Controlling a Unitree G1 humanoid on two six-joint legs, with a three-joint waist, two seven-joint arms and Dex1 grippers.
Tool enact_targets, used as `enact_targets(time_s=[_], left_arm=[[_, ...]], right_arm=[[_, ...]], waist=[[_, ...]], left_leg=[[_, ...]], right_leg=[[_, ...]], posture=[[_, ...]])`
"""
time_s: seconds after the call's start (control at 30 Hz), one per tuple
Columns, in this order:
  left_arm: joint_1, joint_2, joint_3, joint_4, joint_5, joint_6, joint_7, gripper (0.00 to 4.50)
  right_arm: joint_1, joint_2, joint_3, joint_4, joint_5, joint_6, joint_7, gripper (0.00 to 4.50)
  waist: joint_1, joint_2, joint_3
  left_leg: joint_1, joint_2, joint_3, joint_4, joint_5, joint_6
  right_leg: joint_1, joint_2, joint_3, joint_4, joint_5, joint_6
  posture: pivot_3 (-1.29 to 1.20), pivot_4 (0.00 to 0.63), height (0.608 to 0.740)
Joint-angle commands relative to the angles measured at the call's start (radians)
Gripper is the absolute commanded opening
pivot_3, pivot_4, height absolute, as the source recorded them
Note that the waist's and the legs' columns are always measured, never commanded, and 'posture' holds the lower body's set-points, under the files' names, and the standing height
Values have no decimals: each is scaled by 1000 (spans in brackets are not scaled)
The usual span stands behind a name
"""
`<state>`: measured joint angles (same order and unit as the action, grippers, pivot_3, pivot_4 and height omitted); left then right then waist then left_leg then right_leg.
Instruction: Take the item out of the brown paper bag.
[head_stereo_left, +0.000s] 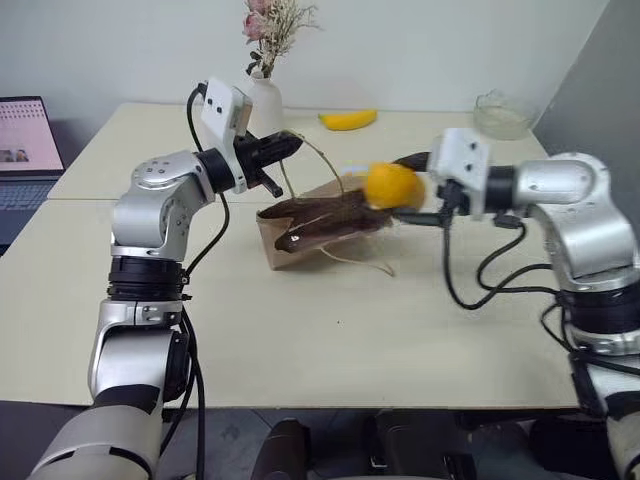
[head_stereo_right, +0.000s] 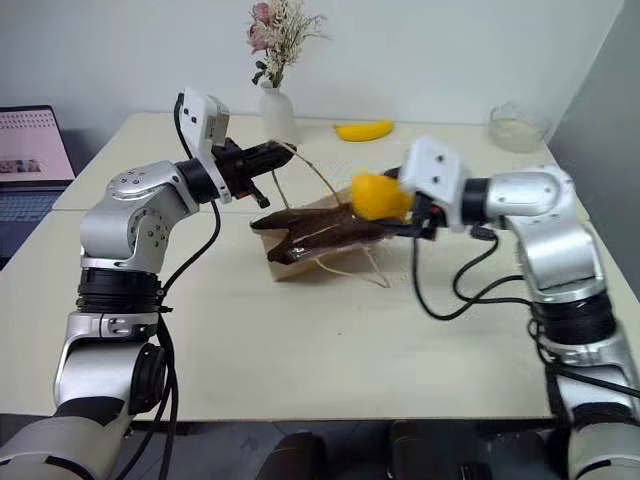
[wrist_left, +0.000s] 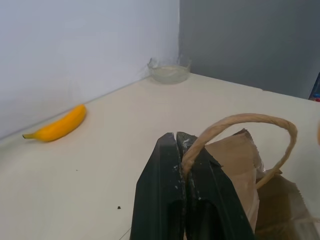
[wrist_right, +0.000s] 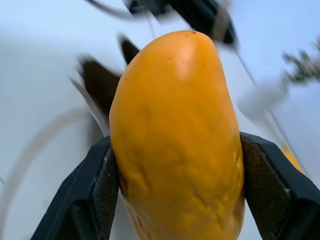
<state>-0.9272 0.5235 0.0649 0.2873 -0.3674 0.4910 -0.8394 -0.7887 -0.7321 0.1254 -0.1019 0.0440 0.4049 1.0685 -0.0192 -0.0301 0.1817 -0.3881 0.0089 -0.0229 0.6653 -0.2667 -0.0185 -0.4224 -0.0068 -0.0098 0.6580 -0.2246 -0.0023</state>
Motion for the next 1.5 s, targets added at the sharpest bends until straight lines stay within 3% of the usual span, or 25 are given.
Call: enact_targets(time_s=[0.03, 0.2, 0.37, 0.5, 0.63, 0.77, 0.87, 1.03, 1.33, 1.5], left_arm=[[-21, 4, 7, -2, 10, -30, -1, 0], [-22, 1, 0, 9, 24, -48, -7, 0], [-11, 9, -3, 2, 27, -53, -15, 0], [-16, 11, -4, 29, 39, -70, -20, 0], [-19, 11, -11, 48, 54, -89, -31, 0], [-31, 32, -31, 94, 107, -160, -41, 0], [-43, 62, -35, 123, 117, -168, -82, 0], [-40, 118, -60, 130, 148, -184, -146, 1178], [72, 200, 34, -48, 108, -132, -117, 3938], [278, 165, 176, -337, 71, -28, 90, 3938]], right_arm=[[33, -68, 81, 164, -168, -201, -64, 3015], [41, -94, 193, 402, -338, -424, -148, 3015], [51, -80, 223, 472, -371, -488, -141, 3015], [71, -87, 200, 443, -333, -463, -91, 4343], [109, -112, 112, 318, -253, -372, -61, 4475], [248, -92, -109, -38, 39, -62, -19, 4475], [333, -8, -212, -315, 237, 170, -98, 4475], [329, 112, -224, -468, 351, 348, -246, 4500], [294, 140, -168, -390, 345, 301, -293, 4500], [352, 192, -167, -369, 318, 240, -368, 4500]], waist=[[-2, 0, 0], [-13, -1, 1], [-13, -1, 1], [-11, -1, 1], [-8, -1, 1], [-5, 0, 1], [-6, 0, 1], [-8, 0, 1], [-9, 0, 1], [-9, 0, 1]], left_leg=[[1, 0, 1, 0, 0, 0], [3, 2, 8, -1, 0, 0], [4, 3, 9, -1, 0, 0], [4, 2, 8, -1, 0, 0], [4, 1, 6, -1, 0, 0], [3, 2, 3, -1, 0, 0], [3, 3, 1, -1, 0, 0], [5, 3, 0, -1, 0, -1], [3, 2, 2, -2, 0, -1], [3, 4, 0, -3, 0, -1]], right_leg=[[0, 0, 0, 0, 0, 0], [0, 1, 3, 1, 0, 0], [-1, 2, 3, 1, 0, 0], [0, 2, 3, 1, 0, 0], [0, 2, 3, 1, 0, 0], [1, 2, 3, 1, 0, 0], [1, 2, 2, 1, 0, 0], [1, 2, 1, 3, -1, 0], [1, 2, 2, 1, -1, 0], [0, 1, 1, 1, -1, -1]], posture=[[0, 150, 740], [0, 150, 740], [0, 150, 740], [0, 150, 740], [0, 150, 740], [0, 150, 740], [0, 150, 740], [0, 150, 740], [0, 150, 740], [0, 150, 740]])
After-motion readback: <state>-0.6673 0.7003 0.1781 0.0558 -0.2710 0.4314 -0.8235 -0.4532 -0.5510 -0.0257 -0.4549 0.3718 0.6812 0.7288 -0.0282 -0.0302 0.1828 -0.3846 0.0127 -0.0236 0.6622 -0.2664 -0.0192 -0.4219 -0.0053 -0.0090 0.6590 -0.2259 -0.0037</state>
